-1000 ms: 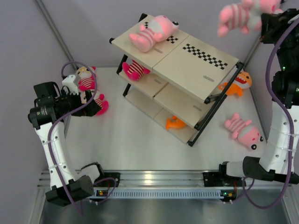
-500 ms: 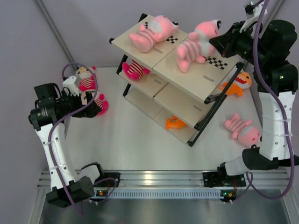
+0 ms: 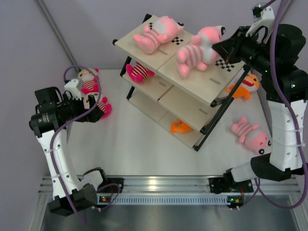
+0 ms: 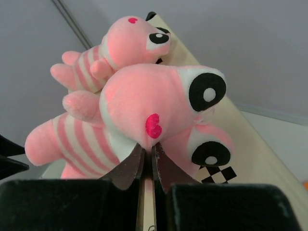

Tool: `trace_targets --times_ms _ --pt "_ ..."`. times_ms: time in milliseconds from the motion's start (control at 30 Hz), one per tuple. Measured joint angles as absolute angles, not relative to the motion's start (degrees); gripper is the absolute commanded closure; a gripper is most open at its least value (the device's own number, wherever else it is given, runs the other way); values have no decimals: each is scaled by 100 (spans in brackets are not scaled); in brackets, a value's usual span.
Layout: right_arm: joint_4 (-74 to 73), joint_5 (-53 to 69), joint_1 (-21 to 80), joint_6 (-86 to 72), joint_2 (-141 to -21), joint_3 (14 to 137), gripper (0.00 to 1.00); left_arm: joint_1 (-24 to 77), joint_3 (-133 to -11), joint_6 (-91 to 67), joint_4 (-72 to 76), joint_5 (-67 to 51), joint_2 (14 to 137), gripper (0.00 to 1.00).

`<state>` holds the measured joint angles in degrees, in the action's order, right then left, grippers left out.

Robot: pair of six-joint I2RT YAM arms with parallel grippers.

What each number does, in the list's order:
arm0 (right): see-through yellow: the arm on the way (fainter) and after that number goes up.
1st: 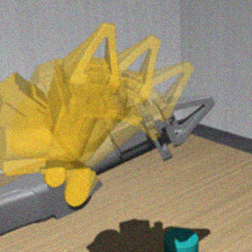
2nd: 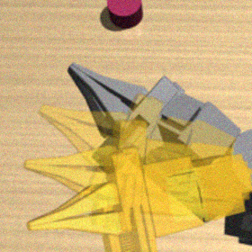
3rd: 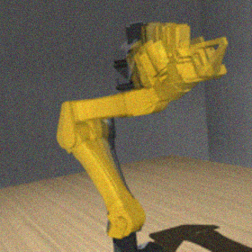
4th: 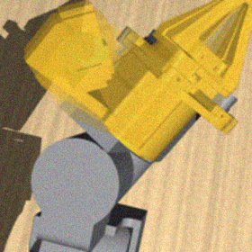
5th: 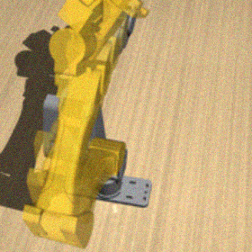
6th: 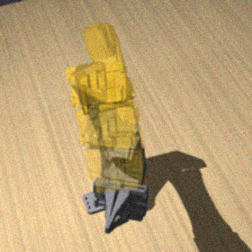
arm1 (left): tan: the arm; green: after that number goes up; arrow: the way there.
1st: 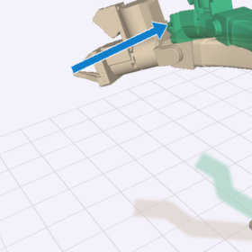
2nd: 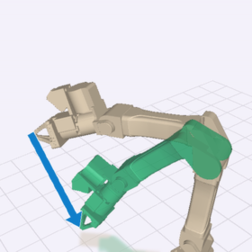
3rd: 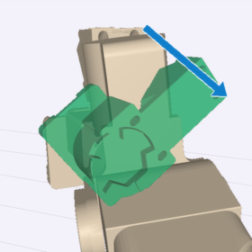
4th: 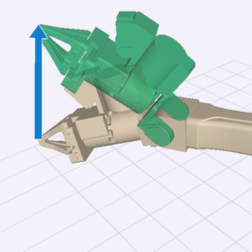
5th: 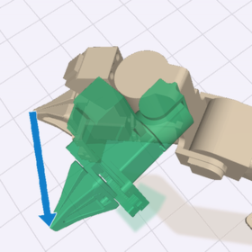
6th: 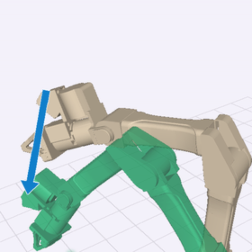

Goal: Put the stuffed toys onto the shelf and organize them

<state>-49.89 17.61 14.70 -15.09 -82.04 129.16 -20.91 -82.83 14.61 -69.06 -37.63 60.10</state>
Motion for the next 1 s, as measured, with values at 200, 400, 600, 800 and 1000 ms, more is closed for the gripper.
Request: trace_targets --times_ms 200,400,600,800,1000 --pt "-5076 1503 1686 -1492 -8567 12914 36 -2091 -8283 1474 -6906 -3765 5959 1" --pt "-4991 1153 1826 -1415 -8648 12914 32 -2091 -8278 1496 -6906 -3763 5942 1" --pt "-4571 972 1870 -1365 -8425 12440 32 -2091 -8263 1496 -6906 -3767 5940 1" --pt "-4233 987 1933 -1415 -8488 12062 44 -2091 -8195 1500 -6906 -3763 5937 1" --pt "-3634 1192 1938 -1507 -8842 12086 47 -2091 -8195 1514 -6906 -3760 5935 1"
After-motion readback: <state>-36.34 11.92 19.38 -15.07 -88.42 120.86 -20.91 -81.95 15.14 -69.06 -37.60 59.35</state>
